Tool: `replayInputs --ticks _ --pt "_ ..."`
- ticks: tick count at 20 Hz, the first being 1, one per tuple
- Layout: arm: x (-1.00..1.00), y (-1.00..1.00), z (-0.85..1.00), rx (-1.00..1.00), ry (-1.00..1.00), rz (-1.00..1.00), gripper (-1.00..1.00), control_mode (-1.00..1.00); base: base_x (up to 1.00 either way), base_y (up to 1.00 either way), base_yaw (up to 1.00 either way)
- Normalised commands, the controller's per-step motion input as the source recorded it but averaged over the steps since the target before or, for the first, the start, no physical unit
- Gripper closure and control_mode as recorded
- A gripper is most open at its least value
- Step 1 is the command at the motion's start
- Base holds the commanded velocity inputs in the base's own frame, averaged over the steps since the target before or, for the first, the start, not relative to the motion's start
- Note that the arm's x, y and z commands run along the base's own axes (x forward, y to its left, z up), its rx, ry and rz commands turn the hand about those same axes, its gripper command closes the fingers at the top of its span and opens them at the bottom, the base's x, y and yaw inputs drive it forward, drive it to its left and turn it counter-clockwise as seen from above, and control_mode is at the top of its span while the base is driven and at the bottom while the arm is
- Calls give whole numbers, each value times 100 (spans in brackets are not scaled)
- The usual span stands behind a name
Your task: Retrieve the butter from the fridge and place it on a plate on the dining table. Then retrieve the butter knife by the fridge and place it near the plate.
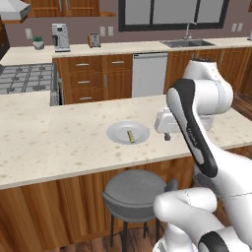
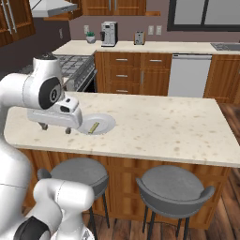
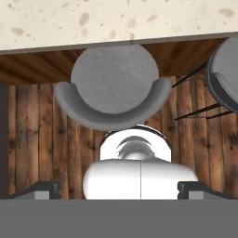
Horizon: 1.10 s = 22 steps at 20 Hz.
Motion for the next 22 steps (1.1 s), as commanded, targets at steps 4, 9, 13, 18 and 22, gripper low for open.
replayInputs --ticks 4,9,13,18,22 --pt "-64 -1 -6 -14 0 -12 -100 -100 0 0 0" --pt "-13 -26 -10 -6 -3 -2 -100 -100 0 0 0" --pt "5 -30 0 0 1 0 -100 -100 0 0 0" --pt "0 0 0 0 0 0 -100 -100 0 0 0" --pt "0 0 0 0 0 0 -100 -100 0 0 0"
